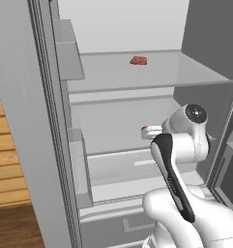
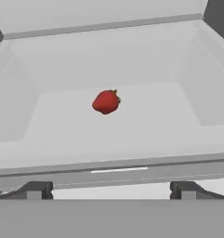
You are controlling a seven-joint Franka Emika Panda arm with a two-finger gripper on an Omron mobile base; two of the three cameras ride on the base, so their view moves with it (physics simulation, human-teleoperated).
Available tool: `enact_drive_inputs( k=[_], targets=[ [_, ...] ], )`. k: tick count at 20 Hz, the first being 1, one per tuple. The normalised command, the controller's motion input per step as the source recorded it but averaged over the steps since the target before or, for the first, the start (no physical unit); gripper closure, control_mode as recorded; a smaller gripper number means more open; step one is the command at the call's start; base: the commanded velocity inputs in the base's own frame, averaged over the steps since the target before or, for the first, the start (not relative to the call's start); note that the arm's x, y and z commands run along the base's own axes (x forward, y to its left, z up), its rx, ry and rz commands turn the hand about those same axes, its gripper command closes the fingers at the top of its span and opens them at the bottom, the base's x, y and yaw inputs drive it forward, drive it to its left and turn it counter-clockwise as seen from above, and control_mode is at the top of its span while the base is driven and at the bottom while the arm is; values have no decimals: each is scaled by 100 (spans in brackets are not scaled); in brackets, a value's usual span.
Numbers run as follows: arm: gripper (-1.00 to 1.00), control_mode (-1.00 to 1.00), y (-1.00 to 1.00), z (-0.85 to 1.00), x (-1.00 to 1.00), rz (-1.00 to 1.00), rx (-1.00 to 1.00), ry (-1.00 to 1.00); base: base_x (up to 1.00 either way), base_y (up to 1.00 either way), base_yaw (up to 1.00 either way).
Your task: Take the strawberry from the fridge and place it on top of the pancake, located on the dining counter.
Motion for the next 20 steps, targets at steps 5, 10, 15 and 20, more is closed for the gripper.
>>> enact_drive_inputs(
  k=[5, 10, 15, 20],
  targets=[
    [-100, -100, 17, 3, 53, -5, 1, -16, 0, 0, 0],
    [-100, -100, 0, 1, 40, -10, 0, -1, 0, 0, 0],
    [-100, -100, -2, 0, 32, -5, 1, 12, 0, 0, 0],
    [-100, -100, -1, 0, 45, 0, 0, 13, 0, 0, 0]
  ],
)
